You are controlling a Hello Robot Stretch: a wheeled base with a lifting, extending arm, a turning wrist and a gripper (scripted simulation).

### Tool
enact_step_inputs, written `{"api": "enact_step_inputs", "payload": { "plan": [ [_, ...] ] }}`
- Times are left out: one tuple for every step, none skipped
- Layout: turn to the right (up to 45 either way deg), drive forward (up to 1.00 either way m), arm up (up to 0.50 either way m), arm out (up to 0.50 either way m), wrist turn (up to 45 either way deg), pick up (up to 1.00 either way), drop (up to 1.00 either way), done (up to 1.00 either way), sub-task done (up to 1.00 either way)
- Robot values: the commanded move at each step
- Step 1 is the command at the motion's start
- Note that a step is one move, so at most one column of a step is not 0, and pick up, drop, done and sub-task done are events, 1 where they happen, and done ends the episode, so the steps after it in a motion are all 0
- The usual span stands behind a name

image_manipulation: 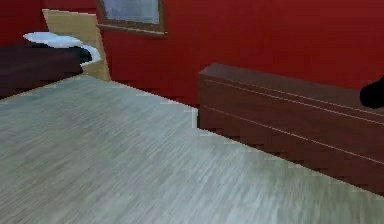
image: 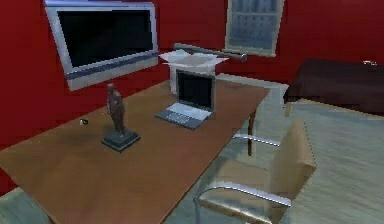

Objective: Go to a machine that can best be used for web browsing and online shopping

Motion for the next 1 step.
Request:
{"api": "enact_step_inputs", "payload": {
  "plan": [
    [0.0, 0.00, 0.00, 0.00, 0.0, 0.00, 0.00, 1.00, 0.00]
  ]
}}
